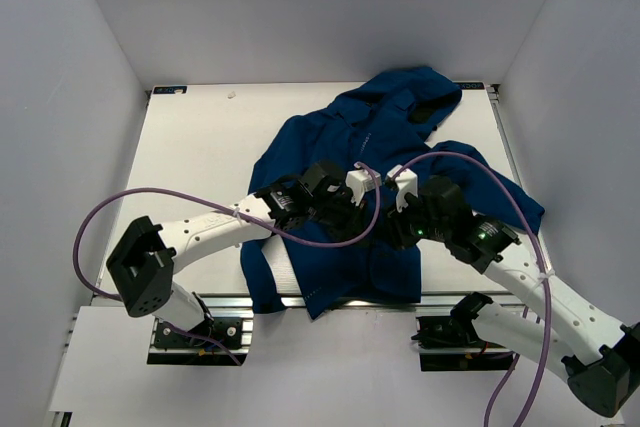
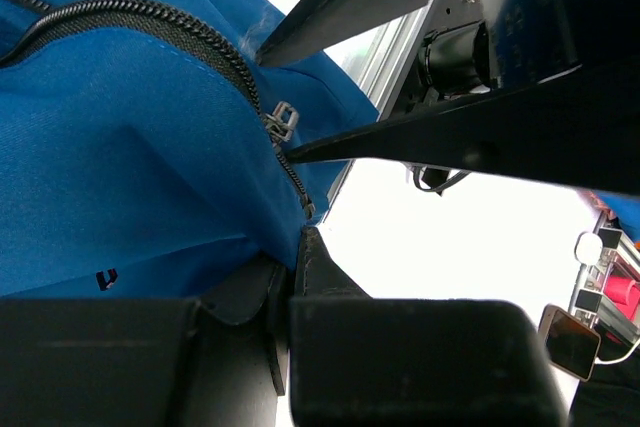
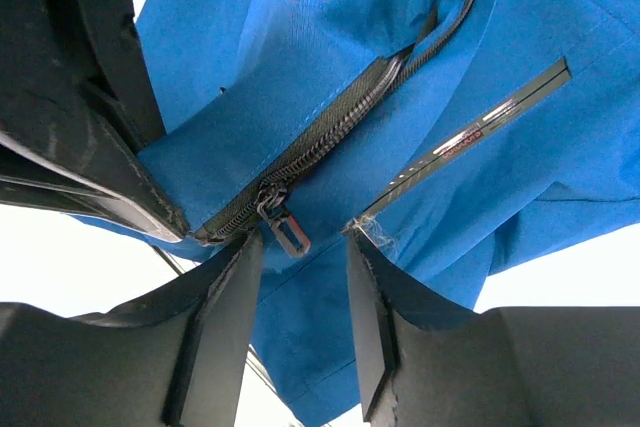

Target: Zip up the jacket

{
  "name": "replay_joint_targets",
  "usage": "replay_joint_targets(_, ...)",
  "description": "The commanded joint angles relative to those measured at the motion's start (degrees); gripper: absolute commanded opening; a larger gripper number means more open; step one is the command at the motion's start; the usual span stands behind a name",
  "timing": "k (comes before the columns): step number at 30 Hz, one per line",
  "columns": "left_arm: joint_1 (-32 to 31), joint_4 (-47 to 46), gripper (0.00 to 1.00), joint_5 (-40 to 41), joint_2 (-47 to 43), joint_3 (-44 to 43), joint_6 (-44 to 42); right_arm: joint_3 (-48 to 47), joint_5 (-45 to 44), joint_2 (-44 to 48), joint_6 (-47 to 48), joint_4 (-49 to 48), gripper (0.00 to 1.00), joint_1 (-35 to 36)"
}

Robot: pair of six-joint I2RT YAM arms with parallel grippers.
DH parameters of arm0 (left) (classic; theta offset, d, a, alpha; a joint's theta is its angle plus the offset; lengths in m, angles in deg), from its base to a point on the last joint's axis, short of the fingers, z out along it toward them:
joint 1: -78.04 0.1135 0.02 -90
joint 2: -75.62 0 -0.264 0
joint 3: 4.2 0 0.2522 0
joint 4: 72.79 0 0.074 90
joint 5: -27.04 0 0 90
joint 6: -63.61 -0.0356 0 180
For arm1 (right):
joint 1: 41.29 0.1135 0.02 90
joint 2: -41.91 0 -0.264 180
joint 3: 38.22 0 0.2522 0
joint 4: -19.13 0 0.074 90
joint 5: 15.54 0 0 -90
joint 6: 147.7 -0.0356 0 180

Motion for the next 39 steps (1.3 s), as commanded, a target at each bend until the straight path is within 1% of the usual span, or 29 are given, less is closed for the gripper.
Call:
replay_joint_targets(1,0.3,-0.8,0.0,-2.0,-3.6,-2.0,-0.8,-1.8,-1.8,-0.9,0.6,-1.0,0.44,1.3)
replay_joint_targets(3,0.3,-0.8,0.0,-2.4,-3.6,-1.9,-0.8,-1.9,-2.2,-1.0,0.3,-1.5,0.42,1.8)
replay_joint_targets(4,0.3,-0.9,0.0,-2.8,-3.5,-1.9,-0.8,-1.8,-2.2,-0.9,0.1,-1.8,0.39,1.9)
replay_joint_targets(7,0.3,-1.0,0.0,-3.1,-3.5,-1.7,-0.8,-1.5,-2.7,-0.7,-0.5,-2.9,0.37,2.0)
replay_joint_targets(18,0.3,-1.0,0.0,-4.7,-3.3,-1.5,-0.7,0.1,-2.4,-0.4,-1.4,-8.5,0.36,2.7)
replay_joint_targets(19,0.3,-1.0,0.0,-4.8,-3.2,-1.5,-0.6,0.6,-2.1,-0.4,-1.3,-9.1,0.28,2.9)
replay_joint_targets(21,0.3,-0.9,0.0,-4.6,-3.3,-1.6,-0.6,0.4,-1.7,-0.6,-1.0,-9.5,0.2,3.1)
replay_joint_targets(22,0.3,-0.9,0.0,-4.7,-3.3,-1.7,-0.6,0.3,-1.9,-0.8,-0.8,-9.2,0.12,3.1)
replay_joint_targets(24,0.3,-0.9,0.0,-4.3,-3.5,-1.7,-0.6,0.4,-2.2,-0.6,-0.6,-9.1,0.08,3.1)
replay_joint_targets(25,0.3,-0.8,0.0,-4.2,-3.6,-1.7,-0.6,0.5,-2.3,-0.1,-0.7,-9.3,0.01,3.0)
replay_joint_targets(31,0.4,0.7,0.0,-3.6,-3.6,-2.2,-0.3,0.8,-4.0,0.4,-0.3,-9.6,0.0,3.1)
replay_joint_targets(34,0.4,1.6,0.0,-3.5,-3.6,-2.2,0.4,1.1,-9.2,0.3,-1.3,-11.1,0.0,3.1)
replay_joint_targets(35,0.4,1.8,0.0,-3.6,-3.6,-2.1,0.7,0.9,-13.3,0.2,-2.0,-11.5,0.0,3.2)
replay_joint_targets(39,0.4,4.0,0.0,-3.7,-3.2,-1.4,3.2,-0.9,-20.1,-2.0,-3.6,-15.1,0.0,3.2)
